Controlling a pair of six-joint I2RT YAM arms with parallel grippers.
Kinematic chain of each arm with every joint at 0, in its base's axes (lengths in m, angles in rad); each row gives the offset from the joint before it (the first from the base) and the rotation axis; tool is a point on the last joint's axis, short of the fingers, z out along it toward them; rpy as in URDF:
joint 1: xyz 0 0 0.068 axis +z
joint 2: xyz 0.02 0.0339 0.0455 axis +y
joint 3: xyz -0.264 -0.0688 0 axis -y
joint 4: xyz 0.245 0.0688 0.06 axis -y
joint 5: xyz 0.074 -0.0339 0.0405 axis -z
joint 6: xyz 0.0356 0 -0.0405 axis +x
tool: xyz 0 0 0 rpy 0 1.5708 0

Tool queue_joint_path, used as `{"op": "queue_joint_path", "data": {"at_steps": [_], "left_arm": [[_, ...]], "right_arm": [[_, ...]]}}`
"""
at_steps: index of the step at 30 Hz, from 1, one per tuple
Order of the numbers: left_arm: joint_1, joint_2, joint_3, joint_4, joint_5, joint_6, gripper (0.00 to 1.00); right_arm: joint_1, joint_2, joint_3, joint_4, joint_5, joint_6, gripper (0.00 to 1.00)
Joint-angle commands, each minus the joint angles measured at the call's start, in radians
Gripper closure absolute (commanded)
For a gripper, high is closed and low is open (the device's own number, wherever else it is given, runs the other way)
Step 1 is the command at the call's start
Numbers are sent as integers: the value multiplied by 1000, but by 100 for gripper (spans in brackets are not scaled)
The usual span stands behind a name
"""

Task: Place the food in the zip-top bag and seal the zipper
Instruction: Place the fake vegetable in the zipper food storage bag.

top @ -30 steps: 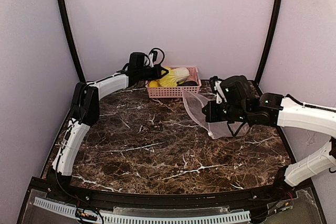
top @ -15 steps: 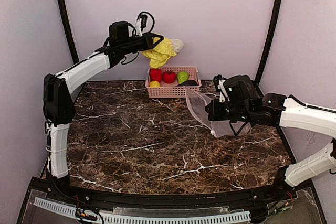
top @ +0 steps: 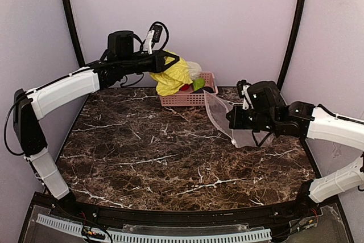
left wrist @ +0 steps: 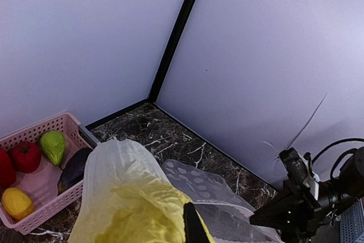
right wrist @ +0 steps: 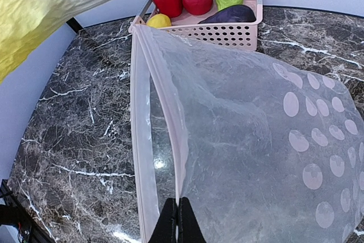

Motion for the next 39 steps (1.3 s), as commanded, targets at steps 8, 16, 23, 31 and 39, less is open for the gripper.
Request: {"op": "queue_joint_path", "data": {"at_steps": [8, 16, 23, 31, 39], "left_arm": [[-144, -351, -321, 43, -42, -95, 99], [-237, -389, -385, 61, -42, -148, 99], [-265, -363, -374, 125, -31, -187, 99], [-291, -312, -352, 173, -15, -204, 99], [-298, -259, -353, 222, 4, -232, 99]], "right_arm": [[-10, -56, -21, 17, 12, 10, 100], [-12, -65, -27, 32, -13, 16, 100], [-12, -85, -42, 42, -30, 17, 100], [-11, -102, -47, 42, -27, 17, 100], [-11, -100, -53, 49, -37, 18, 100]]}}
